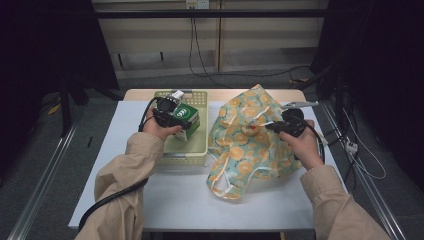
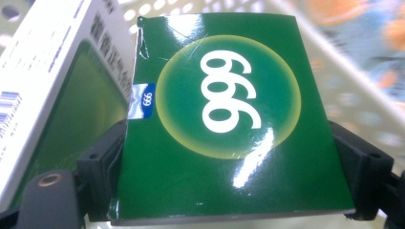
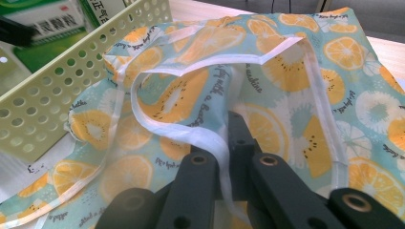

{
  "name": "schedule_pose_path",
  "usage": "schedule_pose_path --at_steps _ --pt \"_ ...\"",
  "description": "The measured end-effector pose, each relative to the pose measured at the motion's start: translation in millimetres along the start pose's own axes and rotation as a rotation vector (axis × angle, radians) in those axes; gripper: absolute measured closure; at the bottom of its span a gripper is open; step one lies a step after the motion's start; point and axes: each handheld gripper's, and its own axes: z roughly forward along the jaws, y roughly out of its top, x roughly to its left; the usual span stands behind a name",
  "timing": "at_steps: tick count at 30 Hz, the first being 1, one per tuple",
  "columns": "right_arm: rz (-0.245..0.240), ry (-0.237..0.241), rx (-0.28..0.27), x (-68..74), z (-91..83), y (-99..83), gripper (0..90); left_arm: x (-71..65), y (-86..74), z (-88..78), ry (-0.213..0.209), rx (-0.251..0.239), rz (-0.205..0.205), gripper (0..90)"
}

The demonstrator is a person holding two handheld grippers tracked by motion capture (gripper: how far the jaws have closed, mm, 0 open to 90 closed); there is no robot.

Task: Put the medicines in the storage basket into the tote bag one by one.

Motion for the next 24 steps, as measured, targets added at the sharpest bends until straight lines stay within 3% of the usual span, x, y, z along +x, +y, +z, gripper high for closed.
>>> schedule_pose_path --at_steps 2,5,8,13,24 --pt "-0.001 0.001 -0.002 0.3 0.9 0.4 90.0 -5.0 6.8 -11.0 -0.034 -0.03 0.0 16.4" --pt "-0.001 0.0 -0.002 0.9 1.1 1.0 90.0 -15.8 16.3 -23.1 -0.054 -0.049 0.047 16.4" --pt "-0.004 0.003 -0.003 2.2 1.6 1.2 90.0 -31.0 25.0 -31.1 -0.102 -0.085 0.071 16.3" --pt "-0.005 0.004 -0.002 4.1 1.1 1.9 90.0 -58.7 37.4 -36.4 -0.155 -0.08 0.137 16.4" --pt "0.0 -0.003 -0.021 4.3 -5.0 7.1 90.0 -116.3 39.4 -21.4 -0.287 -0.083 0.231 16.2"
